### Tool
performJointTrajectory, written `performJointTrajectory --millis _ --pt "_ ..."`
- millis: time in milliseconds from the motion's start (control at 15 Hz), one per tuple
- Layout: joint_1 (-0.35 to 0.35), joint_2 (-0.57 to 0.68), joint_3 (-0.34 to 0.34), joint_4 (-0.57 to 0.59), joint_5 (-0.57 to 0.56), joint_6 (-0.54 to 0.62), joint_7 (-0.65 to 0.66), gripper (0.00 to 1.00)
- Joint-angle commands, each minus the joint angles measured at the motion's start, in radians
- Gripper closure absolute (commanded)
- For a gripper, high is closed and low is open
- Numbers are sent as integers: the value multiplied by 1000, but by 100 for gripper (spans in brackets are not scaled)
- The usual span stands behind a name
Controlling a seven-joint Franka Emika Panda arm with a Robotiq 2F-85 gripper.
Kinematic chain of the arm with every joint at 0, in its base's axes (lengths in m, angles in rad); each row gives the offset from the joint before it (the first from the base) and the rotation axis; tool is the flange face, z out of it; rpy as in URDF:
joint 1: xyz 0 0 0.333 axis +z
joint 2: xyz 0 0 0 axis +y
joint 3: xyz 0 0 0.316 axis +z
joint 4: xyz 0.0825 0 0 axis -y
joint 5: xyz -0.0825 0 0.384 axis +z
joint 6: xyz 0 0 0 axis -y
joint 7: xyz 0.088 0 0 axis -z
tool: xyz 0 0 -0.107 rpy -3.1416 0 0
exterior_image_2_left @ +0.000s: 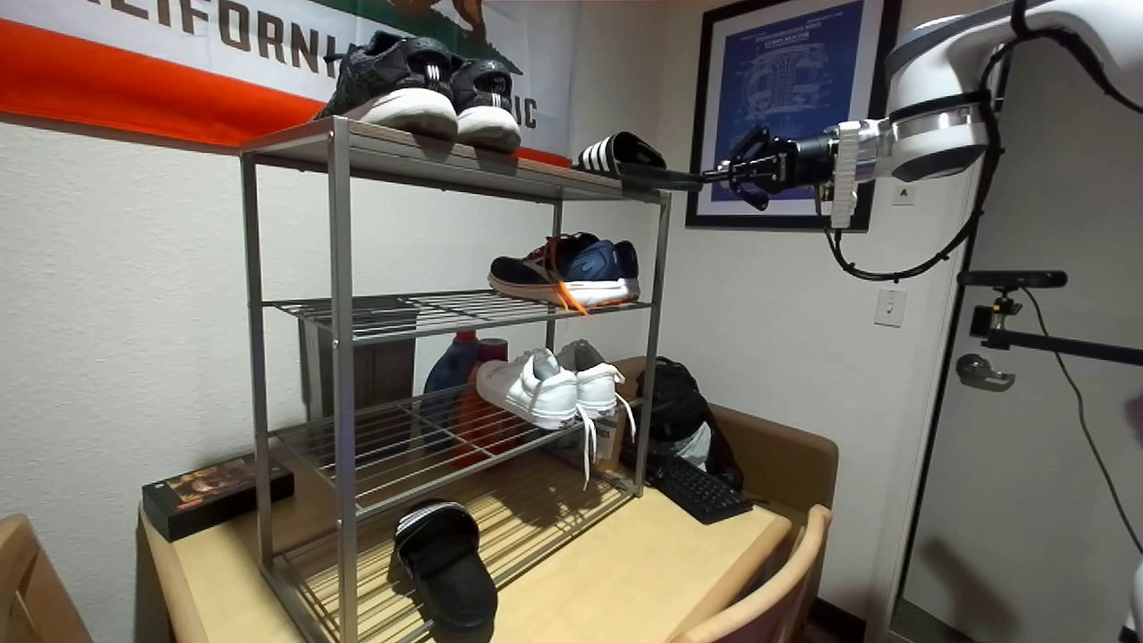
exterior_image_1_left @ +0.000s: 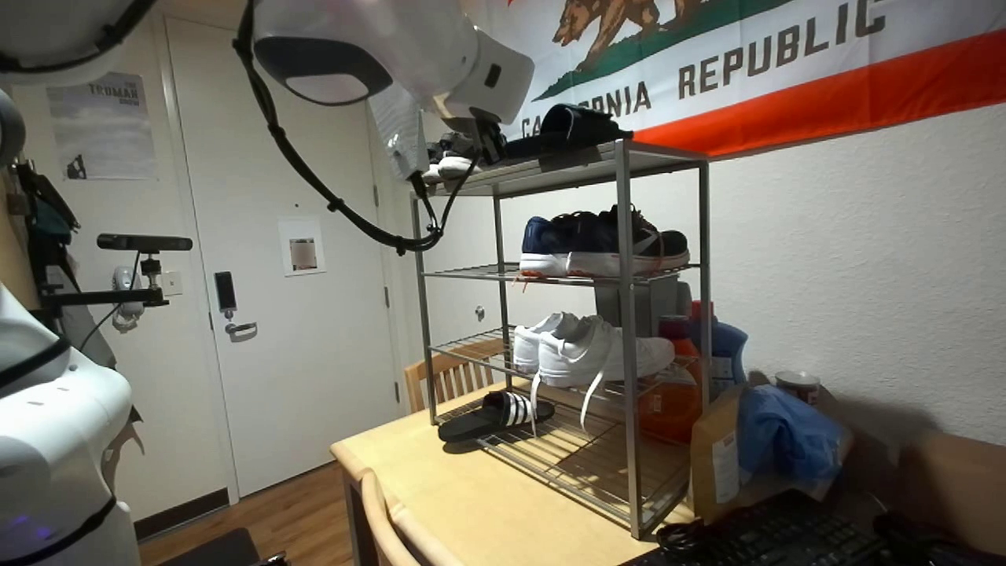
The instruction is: Remove the right slide sandal from the bottom shelf and place it on the topmost shelf of the shoe rack
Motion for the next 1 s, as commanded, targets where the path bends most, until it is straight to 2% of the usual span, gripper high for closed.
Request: performJointTrajectory --millis 0,333,933 --pt "0 50 -16 69 55 -75 10 100" --pt "1 102 9 150 76 -92 35 100" --pt "13 237 51 305 48 -116 95 100"
